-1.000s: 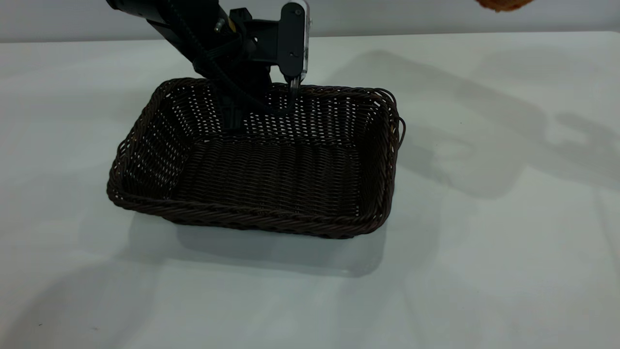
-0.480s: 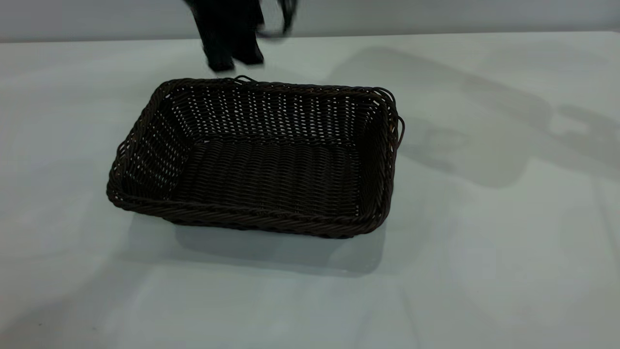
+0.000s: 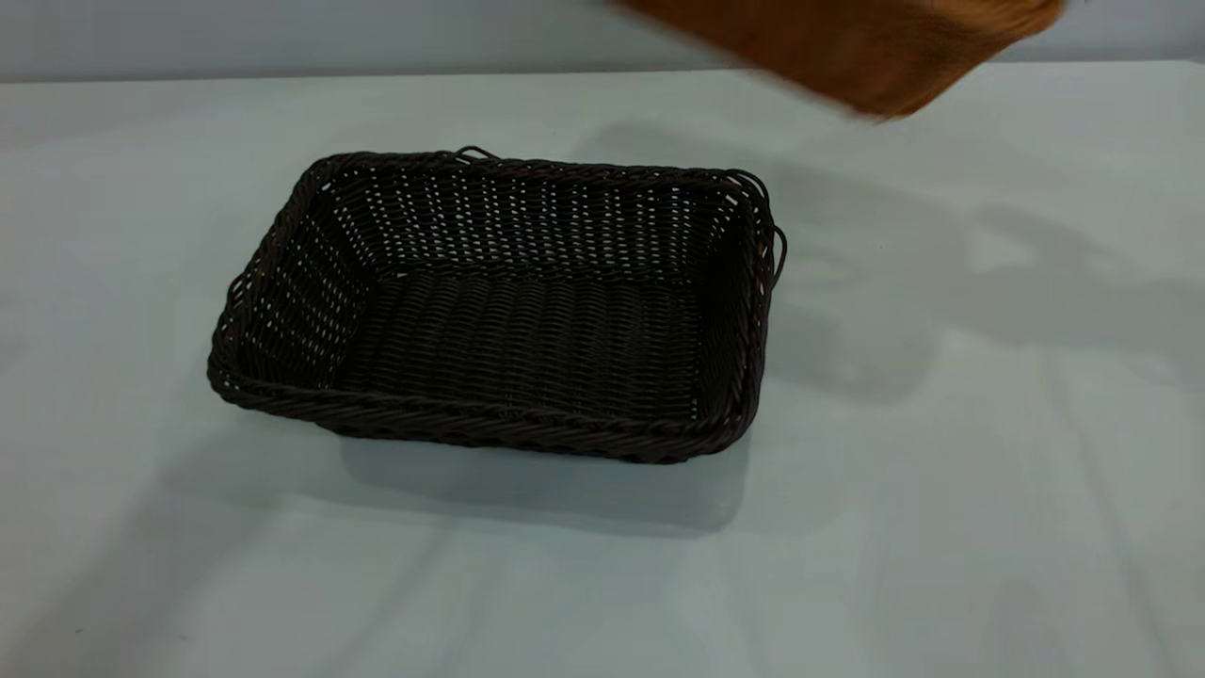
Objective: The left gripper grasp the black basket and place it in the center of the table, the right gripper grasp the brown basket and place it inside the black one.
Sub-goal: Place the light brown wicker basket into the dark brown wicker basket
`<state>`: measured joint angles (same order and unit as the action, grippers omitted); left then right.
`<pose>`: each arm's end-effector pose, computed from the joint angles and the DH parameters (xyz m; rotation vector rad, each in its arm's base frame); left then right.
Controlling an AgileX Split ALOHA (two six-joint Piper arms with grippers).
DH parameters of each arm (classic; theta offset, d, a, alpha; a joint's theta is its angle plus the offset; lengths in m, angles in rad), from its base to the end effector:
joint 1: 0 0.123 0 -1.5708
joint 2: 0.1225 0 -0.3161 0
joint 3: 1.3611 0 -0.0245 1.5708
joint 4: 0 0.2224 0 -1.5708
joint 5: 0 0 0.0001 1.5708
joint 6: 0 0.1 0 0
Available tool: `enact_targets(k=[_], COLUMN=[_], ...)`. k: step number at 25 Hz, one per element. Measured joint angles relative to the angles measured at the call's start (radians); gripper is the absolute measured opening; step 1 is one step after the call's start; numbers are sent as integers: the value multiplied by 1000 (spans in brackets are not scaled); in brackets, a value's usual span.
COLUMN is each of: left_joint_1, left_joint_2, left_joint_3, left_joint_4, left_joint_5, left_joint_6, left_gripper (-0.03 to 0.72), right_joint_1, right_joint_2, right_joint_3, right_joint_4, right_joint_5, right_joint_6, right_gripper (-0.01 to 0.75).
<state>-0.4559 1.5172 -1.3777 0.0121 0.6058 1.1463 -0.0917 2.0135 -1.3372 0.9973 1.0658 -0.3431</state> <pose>0.2914 -0.1421 0.3900 1.6262 1.5656 0.3875 0.3867 0.0383 0.2204 0.4161 2.7426 1.2373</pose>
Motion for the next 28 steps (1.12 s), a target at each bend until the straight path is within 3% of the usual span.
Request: enact_targets(k=[6,9,16,28], left_joint_1=[6,6,6,6], left_joint_2=[-147,-177,-189,-189], left_joint_3=[0,0,1,1], left_joint_4=[0,0,0,0], left_joint_5=[0,1,31,49], left_joint_6=[1,-13,-60,-65], left_gripper=[390,390,390,390], right_joint_1=[245,311,332,373], right_joint_2=[43,63,153,219], right_joint_3=[-2,-2,-5,-12], right_joint_4=[-63,-82,-78,-98], right_joint_5=[-53,-113,-173,-98], right_joint_6=[35,47,48,46], right_gripper=[65,66,69,78])
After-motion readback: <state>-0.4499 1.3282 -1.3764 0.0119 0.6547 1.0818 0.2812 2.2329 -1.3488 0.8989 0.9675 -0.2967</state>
